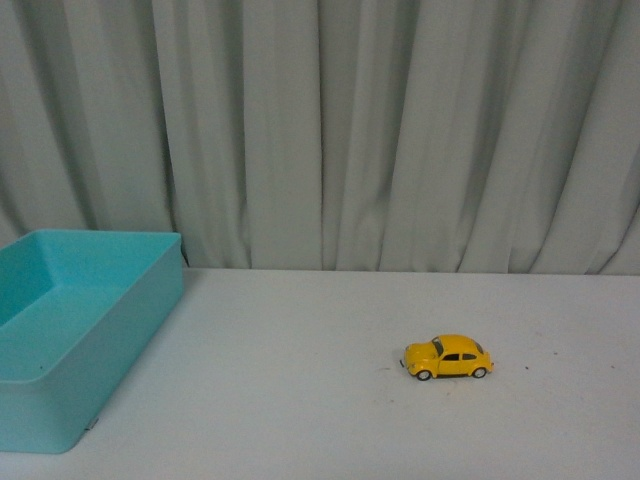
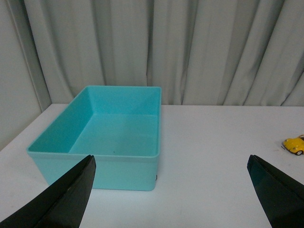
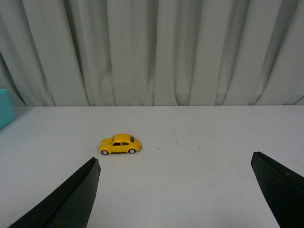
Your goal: Wind up and store yellow beetle toy
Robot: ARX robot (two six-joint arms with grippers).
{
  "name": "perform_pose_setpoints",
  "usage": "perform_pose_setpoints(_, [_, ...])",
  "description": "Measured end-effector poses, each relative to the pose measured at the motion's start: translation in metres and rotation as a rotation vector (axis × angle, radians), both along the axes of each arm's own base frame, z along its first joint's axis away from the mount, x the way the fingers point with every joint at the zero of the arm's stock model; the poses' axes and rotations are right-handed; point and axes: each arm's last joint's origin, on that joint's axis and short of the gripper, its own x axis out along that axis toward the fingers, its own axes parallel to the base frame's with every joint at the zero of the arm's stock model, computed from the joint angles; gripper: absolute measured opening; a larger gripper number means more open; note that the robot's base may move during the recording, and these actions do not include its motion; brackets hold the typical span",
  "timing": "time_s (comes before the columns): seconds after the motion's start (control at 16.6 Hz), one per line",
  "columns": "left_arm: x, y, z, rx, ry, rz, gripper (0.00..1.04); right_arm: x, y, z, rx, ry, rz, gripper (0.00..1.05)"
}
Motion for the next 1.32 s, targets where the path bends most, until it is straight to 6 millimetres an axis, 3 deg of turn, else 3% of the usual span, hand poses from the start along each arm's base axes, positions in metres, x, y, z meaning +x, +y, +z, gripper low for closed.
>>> perform_pose_setpoints(1.32, [0.0,0.0,-0.0001,0.0,0.001,0.0,0.98,0.0,0.0,0.0,0.0,0.0,0.0,0.98])
